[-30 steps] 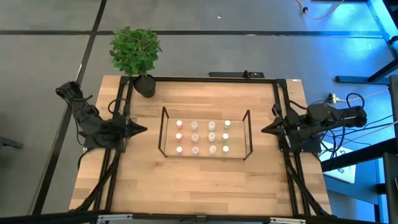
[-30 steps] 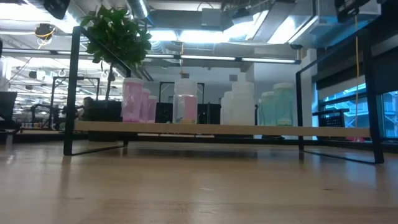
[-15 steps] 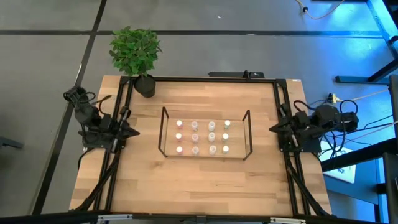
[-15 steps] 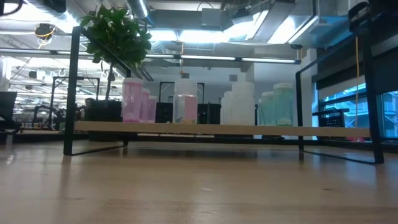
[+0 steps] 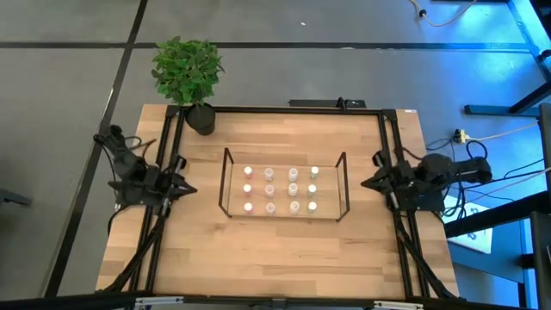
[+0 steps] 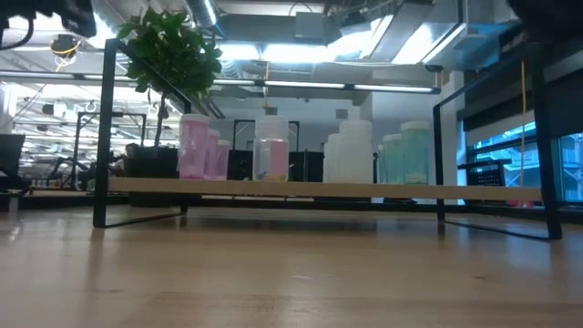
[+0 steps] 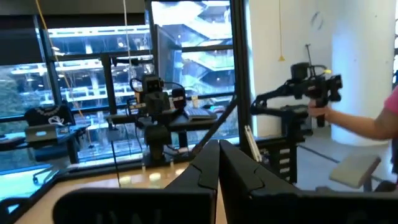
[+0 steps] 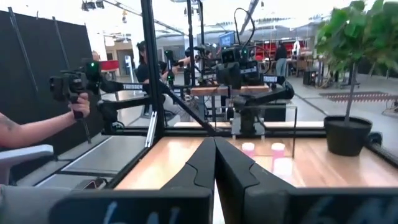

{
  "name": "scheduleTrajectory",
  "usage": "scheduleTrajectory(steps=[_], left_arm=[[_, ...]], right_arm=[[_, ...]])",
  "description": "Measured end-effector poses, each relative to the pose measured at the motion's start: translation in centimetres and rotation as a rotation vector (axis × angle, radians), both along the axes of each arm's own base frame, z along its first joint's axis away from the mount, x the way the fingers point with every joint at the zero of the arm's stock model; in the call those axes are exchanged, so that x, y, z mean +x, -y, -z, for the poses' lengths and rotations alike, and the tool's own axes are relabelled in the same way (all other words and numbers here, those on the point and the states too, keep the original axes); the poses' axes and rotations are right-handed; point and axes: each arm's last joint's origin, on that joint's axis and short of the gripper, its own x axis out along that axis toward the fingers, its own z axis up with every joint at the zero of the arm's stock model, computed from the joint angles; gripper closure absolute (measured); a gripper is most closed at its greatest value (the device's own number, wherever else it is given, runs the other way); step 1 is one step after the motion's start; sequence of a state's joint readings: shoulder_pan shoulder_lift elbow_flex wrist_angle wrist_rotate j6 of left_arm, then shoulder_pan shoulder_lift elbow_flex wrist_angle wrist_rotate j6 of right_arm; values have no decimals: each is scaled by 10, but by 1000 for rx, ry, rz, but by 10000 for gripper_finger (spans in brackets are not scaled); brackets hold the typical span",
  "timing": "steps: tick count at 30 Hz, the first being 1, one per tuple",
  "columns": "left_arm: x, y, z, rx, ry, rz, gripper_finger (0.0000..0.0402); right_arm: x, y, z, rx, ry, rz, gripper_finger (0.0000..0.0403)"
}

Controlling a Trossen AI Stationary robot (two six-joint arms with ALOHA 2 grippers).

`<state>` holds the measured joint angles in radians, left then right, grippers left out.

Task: Pick and place medicine bottles onto shelf by color
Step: Return to Home Position

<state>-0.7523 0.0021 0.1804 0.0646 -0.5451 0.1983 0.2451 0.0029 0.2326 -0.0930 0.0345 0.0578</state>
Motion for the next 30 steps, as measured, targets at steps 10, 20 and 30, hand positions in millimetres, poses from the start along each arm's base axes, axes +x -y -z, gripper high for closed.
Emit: scheduleTrajectory(steps=[10, 20, 30], left_arm=[[11, 9, 43, 3, -18, -22, 399], [12, 5, 44, 83, -30, -181, 389], [12, 4, 44, 79, -36, -209, 373]], right_arm=[[16, -4, 42, 13, -9, -9, 393], [19, -7, 57, -53, -23, -84, 393], [19, -10, 59, -171, -6, -150, 393]])
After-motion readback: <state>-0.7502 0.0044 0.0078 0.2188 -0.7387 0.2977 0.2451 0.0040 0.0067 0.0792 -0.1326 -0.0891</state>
